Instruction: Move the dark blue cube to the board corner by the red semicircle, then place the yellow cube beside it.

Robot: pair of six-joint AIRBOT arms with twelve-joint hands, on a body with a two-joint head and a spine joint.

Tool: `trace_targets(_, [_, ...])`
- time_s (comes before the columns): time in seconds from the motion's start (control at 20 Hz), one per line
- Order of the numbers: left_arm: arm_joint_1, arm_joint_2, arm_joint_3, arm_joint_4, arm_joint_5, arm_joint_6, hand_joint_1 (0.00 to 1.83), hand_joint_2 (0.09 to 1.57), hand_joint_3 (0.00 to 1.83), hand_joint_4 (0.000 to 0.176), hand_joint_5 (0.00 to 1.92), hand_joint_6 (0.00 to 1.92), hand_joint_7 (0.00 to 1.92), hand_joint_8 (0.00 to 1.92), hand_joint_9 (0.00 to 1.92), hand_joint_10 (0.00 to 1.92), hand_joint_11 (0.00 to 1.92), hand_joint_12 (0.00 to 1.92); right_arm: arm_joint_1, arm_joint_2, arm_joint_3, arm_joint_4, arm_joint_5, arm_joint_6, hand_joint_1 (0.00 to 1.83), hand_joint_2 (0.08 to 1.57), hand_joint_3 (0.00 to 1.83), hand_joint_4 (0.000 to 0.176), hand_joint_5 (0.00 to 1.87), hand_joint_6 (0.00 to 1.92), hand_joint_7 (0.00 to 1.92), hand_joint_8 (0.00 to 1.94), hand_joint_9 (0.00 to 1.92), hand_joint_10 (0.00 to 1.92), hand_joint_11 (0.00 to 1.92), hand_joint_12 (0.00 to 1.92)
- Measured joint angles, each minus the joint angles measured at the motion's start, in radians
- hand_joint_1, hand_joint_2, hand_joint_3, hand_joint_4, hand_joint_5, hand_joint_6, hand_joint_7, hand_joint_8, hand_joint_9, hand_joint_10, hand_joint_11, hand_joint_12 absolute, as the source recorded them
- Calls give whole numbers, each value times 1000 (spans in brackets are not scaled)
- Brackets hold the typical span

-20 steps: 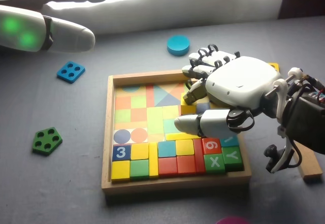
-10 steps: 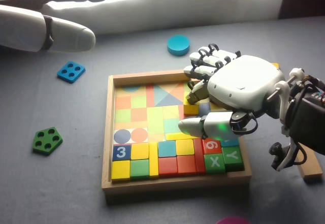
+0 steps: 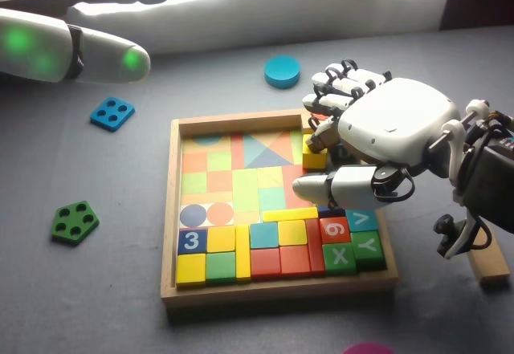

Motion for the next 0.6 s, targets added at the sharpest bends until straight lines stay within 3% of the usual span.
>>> trace_targets(0.2, [0, 0, 0, 0, 0, 0, 0, 1186, 0, 60, 54, 2, 82, 2, 91, 4, 0, 384, 0, 0, 0, 0, -4, -5, 0, 1149, 0, 0, 817, 10, 231, 8, 10, 4, 0, 0])
trace_targets(0.45, [0, 0, 0, 0, 0, 0, 0, 1180, 0, 65, 70, 4, 91, 2, 103, 4, 0, 416, -15, -3, 7, -45, 8, -19, 0, 1150, 1, 0, 833, 16, 216, 4, 8, 3, 0, 0])
trace_targets(0.6, [0, 0, 0, 0, 0, 0, 0, 1187, 1, 60, 62, 0, 91, 0, 100, 1, 0, 396, -11, -11, 45, -45, 7, 54, 0, 1150, 1, 0, 834, 16, 208, 1, 5, 2, 0, 0])
